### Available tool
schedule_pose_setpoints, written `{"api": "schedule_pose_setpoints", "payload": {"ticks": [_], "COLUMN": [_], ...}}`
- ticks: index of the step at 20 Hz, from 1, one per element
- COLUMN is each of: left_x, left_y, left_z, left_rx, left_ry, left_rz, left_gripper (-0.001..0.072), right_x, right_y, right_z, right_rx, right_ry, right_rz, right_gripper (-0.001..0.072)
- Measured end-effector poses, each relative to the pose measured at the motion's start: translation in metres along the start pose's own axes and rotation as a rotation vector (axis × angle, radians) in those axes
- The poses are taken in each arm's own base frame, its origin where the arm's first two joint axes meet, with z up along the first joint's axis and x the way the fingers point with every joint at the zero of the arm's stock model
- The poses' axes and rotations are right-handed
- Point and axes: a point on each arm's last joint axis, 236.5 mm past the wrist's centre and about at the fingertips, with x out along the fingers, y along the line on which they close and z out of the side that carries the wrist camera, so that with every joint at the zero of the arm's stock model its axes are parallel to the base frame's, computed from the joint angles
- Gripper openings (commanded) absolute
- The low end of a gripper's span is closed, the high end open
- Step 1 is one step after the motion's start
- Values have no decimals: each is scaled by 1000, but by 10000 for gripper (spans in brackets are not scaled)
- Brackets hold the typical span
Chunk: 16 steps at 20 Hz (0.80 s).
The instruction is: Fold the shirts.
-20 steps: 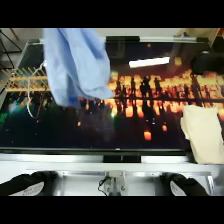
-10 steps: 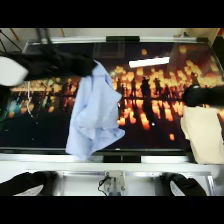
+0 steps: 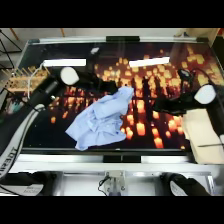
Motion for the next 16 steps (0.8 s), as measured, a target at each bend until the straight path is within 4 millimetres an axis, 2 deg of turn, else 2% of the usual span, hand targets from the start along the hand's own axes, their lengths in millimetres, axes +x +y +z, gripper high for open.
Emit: {"api": "schedule_pose_setpoints", "payload": {"ticks": [3, 4, 5, 7, 9, 11, 13, 15, 16], "left_x": [-44, -58, -69, -82, -81, -67, -52, -38, -34], "left_y": [84, 110, 127, 148, 156, 151, 149, 146, 149], "left_z": [-27, -45, -64, -112, -161, -202, -231, -248, -252], "left_rx": [-83, -127, -168, -255, -336, -432, -518, -587, -604], "left_ry": [143, 198, 245, 334, 393, 416, 419, 397, 384], "left_rz": [150, 195, 222, 246, 242, 197, 166, 137, 139], "left_gripper": [652, 652, 652, 652, 652, 652, 652, 650, 604], "right_x": [41, 53, 67, 87, 104, 120, 136, 153, 160], "right_y": [16, 20, 23, 29, 33, 39, 46, 56, 61], "right_z": [16, 23, 30, 45, 60, 74, 83, 83, 83], "right_rx": [41, 59, 77, 103, 106, 105, 91, 67, 56], "right_ry": [7, 1, -2, -14, -14, -11, 12, 48, 61], "right_rz": [98, 125, 147, 188, 207, 226, 237, 247, 252], "right_gripper": [668, 668, 668, 668, 668, 668, 669, 671, 671]}}
